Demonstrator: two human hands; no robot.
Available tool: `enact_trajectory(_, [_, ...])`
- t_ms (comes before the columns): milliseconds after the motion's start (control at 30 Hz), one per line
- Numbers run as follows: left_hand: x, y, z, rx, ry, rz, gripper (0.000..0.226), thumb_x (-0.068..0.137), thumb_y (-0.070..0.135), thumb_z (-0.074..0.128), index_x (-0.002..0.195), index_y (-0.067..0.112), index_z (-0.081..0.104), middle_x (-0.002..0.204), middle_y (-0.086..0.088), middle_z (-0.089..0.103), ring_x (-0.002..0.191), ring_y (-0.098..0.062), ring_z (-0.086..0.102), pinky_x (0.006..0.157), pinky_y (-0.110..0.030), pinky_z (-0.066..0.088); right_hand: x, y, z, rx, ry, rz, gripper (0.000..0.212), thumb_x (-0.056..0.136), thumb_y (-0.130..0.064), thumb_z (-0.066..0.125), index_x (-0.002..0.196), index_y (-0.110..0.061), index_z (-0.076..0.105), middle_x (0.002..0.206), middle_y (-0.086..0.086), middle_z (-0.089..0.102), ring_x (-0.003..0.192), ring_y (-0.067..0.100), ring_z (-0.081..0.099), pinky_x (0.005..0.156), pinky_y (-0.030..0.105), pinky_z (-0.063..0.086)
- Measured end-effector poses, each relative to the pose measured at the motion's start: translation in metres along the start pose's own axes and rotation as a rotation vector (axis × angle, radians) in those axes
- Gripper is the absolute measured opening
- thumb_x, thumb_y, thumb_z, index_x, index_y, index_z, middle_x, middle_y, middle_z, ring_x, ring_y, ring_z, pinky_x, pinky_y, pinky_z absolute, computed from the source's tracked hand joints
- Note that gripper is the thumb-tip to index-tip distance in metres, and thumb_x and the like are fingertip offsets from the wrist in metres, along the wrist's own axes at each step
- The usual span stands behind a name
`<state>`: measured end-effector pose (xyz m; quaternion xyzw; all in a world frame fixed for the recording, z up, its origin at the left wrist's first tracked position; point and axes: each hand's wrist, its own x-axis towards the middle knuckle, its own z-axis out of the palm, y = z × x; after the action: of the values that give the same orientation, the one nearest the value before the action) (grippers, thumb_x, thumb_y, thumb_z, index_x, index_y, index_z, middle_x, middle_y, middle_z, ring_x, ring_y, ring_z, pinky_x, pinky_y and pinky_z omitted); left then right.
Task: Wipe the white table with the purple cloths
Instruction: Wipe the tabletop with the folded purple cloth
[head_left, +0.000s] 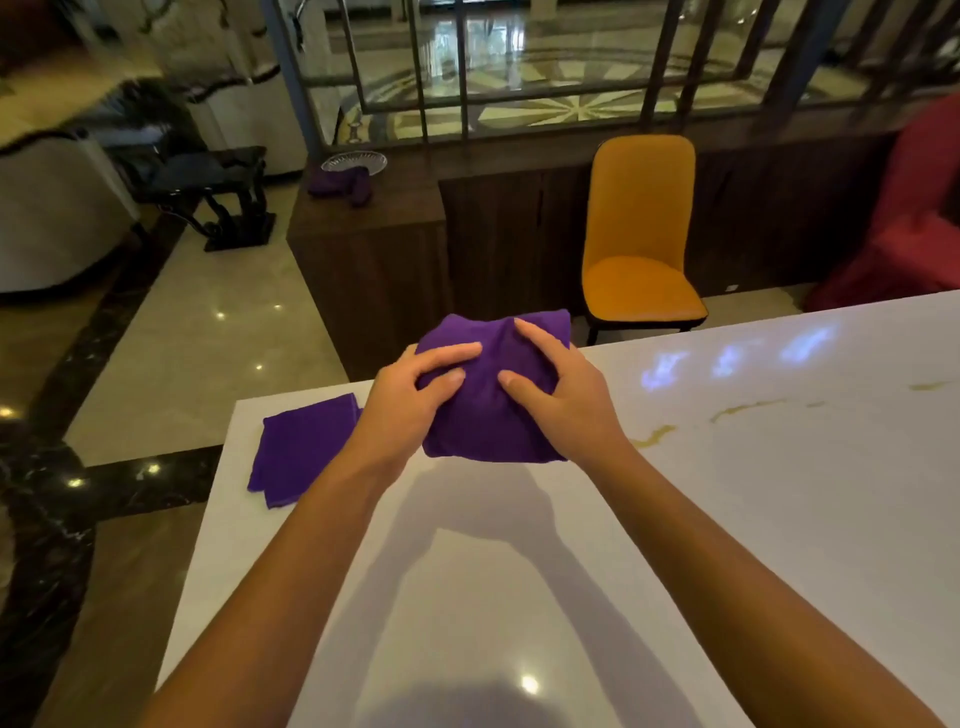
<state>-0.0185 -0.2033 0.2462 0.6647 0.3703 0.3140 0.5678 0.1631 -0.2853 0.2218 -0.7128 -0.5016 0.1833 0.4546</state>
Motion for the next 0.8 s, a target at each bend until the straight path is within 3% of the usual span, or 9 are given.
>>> enact_trajectory(133, [-0.028,-0.002,0.04,0.259,-0.072,-0.093,0.056,0.097,0.032,0.07,0.15,0.035,0.048,0.151,0.005,0.039,0.13,-0.015,0.046,0.101,-0.037,0.056,-0.035,0.017,-0.023,-0.088,0.013,0.006,0.066,0.104,-0.031,0.068,0.162,-0.028,0.037,0.151,0.002,0.055,0.126,0.014,0.055,0.088,0.011,0.041])
enact_trajectory(233, [-0.042,-0.01,0.077,0.478,-0.127,-0.19,0.069,0.098,0.031,0.069,0.157,0.035,0.033,0.155,-0.001,0.032,0.128,-0.017,0.043,0.096,-0.035,0.054,-0.059,0.037,-0.041,-0.121,-0.012,0.039,0.065,0.106,-0.026,0.065,0.163,-0.028,0.035,0.153,0.003,0.055,0.132,0.02,0.057,0.094,0.019,0.045])
enact_trajectory(367, [-0.054,-0.02,0.137,0.621,-0.09,-0.196,0.079,0.099,0.029,0.068,0.162,0.033,0.02,0.16,-0.005,0.026,0.14,-0.027,0.041,0.101,-0.039,0.053,-0.081,0.071,-0.072,-0.19,-0.038,0.05,0.066,0.108,-0.028,0.061,0.165,-0.028,0.029,0.155,0.004,0.053,0.133,0.021,0.056,0.095,0.022,0.045])
enact_trajectory(533, [-0.07,-0.018,0.224,0.596,0.006,-0.24,0.086,0.097,0.035,0.069,0.163,0.031,0.014,0.162,-0.006,0.024,0.142,-0.028,0.039,0.102,-0.039,0.051,-0.092,0.122,-0.139,-0.317,-0.134,0.052,0.07,0.107,-0.035,0.061,0.166,-0.029,0.025,0.159,0.005,0.048,0.136,0.025,0.055,0.104,0.036,0.052])
enact_trajectory(800, [-0.075,-0.02,0.312,0.649,0.182,-0.248,0.087,0.097,0.033,0.071,0.164,0.026,0.016,0.159,-0.009,0.028,0.139,-0.027,0.043,0.105,-0.036,0.048,-0.083,0.174,-0.198,-0.397,-0.239,-0.014,0.071,0.106,-0.039,0.062,0.166,-0.029,0.024,0.158,0.006,0.049,0.132,0.028,0.058,0.102,0.039,0.054])
